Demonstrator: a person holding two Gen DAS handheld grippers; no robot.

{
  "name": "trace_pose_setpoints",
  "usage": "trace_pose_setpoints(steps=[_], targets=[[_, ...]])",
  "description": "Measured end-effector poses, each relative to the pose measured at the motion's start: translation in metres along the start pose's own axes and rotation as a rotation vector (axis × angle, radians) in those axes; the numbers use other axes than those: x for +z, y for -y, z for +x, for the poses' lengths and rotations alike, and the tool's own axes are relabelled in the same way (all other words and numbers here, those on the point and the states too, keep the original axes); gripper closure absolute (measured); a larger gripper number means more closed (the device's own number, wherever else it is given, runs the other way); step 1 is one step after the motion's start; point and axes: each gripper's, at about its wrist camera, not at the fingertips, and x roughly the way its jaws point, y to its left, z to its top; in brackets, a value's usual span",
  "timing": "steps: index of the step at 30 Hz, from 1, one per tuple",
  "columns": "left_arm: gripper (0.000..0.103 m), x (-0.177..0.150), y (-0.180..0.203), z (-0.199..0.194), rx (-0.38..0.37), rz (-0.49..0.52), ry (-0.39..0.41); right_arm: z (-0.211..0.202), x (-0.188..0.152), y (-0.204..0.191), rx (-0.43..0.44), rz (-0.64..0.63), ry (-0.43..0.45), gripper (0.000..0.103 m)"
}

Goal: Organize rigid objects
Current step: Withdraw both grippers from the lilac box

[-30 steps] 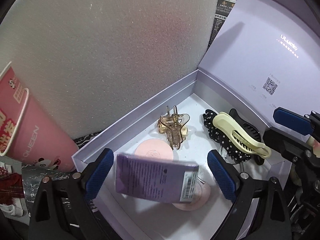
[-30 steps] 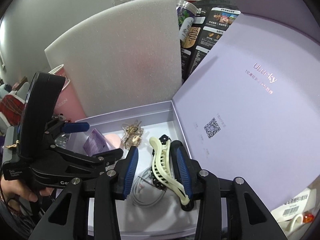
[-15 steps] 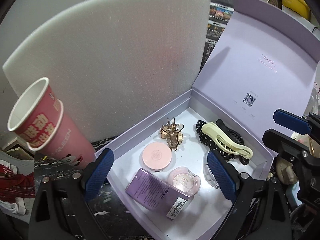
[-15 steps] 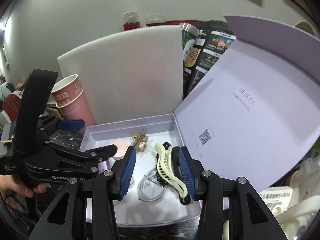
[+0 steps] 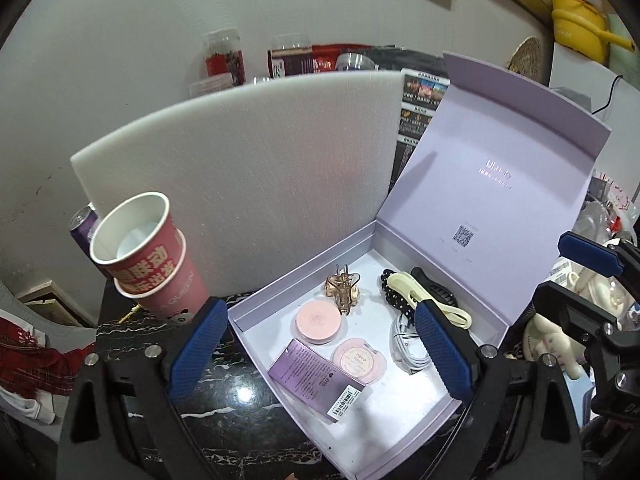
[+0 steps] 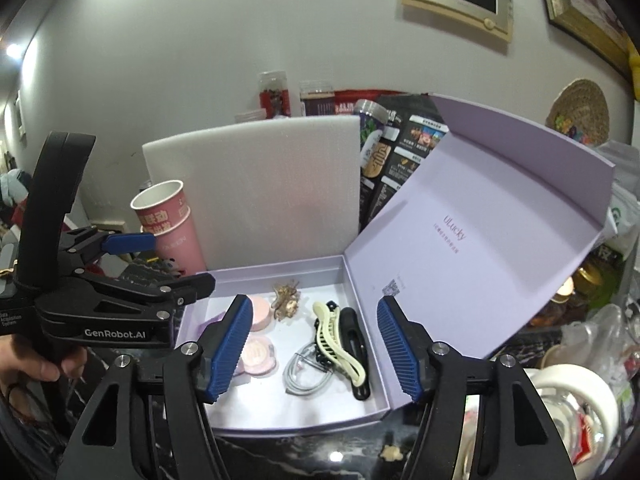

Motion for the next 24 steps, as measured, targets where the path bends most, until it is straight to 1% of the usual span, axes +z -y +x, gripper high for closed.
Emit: trace_pose_setpoints(steps=[5,7,9,12,18,24], targets=[[0.007,-0.004,0.001,-0.023,0.004,-0.01,0.037,-0.02,-0.002,-0.004,-0.014,-0.003,0.025,0.031],[0.007,-0.008,0.001,-0.03,0.005,-0.012,0.044,-0.028,-0.004,-0.007,-0.017,-0.003,0.029,0.024],[0.007,-0.012,0.003,-0.037,0.009,-0.013,0.049,-0.035,-0.007,-0.01,-0.021,-0.002,0.035,0.024],[0.007,-0.02,0.004,-0.047,0.017,-0.013,0.057,-0.042,-0.012,-0.012,-0.026,0.006,0.032,0.017],[0.007,-0.039,0.009,-0.06,0.028,-0.016,0.056,-0.052,-0.027,-0.02,-0.052,0.014,0.024,0.017],[0.007,-0.055,0.012,-0.067,0.032,-0.034,0.05,-0.058,-0.04,-0.025,-0.046,0.027,0.004,0.017]])
